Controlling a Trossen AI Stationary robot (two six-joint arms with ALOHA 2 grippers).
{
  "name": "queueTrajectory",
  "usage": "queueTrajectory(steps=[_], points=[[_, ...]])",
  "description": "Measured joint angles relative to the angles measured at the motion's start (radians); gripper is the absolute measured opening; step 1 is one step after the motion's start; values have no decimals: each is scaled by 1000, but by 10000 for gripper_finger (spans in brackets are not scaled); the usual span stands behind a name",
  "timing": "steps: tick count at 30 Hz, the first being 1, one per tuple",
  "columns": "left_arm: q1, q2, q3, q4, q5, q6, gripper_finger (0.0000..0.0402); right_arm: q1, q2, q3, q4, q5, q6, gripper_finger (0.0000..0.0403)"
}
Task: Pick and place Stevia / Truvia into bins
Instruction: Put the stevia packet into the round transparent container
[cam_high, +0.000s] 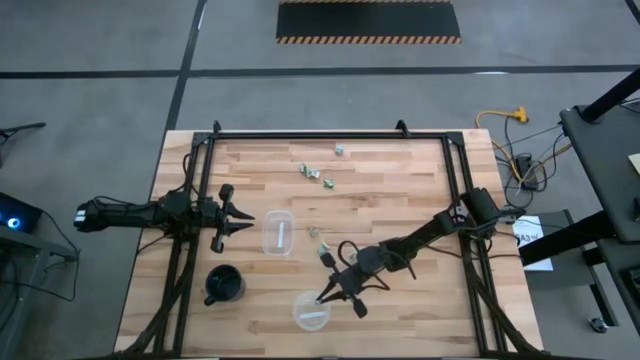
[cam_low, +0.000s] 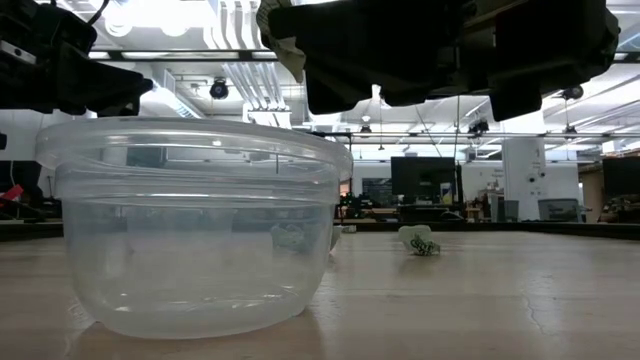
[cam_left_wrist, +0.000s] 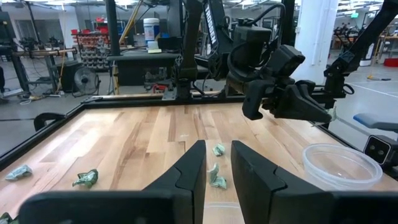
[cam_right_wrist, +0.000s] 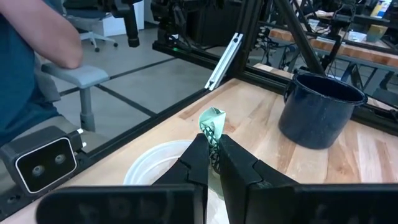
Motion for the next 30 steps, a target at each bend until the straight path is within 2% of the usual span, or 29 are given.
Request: queueTrajectory(steps=[8,20,30], points=[[0,0,0,0,0,0,57,0,0,0,0,0,-1,17],[0,0,0,0,0,0,57,0,-2,-1,1,1,1,100],[0,0,0,0,0,0,57,-3,-2,-1,-19,6,3,135]])
